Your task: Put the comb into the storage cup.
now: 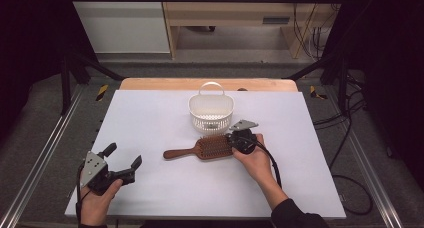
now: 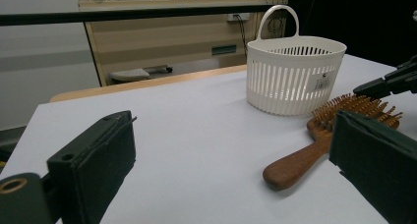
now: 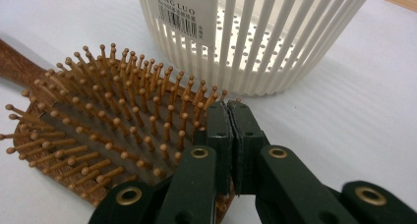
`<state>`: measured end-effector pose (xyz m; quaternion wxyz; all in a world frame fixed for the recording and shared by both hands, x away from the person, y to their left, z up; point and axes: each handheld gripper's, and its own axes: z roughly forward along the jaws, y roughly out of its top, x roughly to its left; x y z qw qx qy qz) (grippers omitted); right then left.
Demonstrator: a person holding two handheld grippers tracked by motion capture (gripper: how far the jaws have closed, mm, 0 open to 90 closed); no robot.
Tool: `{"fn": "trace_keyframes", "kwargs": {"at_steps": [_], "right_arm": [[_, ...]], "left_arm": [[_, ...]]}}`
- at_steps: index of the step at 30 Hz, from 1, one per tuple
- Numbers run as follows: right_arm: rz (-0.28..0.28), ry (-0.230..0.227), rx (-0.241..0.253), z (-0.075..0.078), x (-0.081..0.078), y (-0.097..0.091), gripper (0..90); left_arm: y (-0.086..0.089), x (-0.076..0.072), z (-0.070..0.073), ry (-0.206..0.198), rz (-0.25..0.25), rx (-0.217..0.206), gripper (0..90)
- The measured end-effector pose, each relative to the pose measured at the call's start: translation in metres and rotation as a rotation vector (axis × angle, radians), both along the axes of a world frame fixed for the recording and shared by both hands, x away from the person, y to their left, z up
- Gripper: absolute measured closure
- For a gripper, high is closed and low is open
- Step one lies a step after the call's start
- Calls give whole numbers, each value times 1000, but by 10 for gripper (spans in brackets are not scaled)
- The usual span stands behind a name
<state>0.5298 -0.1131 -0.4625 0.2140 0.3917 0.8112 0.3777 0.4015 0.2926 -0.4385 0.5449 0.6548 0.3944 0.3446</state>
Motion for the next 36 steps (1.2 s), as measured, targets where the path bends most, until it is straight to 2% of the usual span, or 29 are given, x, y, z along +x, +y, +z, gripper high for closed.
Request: {"fn": "trace_keyframes", "kwargs": {"at_steps": [3,12,17,36], "right_arm": [[0,3,9,-1,2,0,884],[24,-6,-28,3,8,6,889],[46,-1,-23,2,7,11,890],[134,-14,-37,3,2,48,890]], "left_arm": [[-1,0,0,1,-1,2,35],[-2,1,-1,10,-8,10,36],[-2,1,-1,12,-12,10,36],[-5,1,-2,24,-33,15,37]]}}
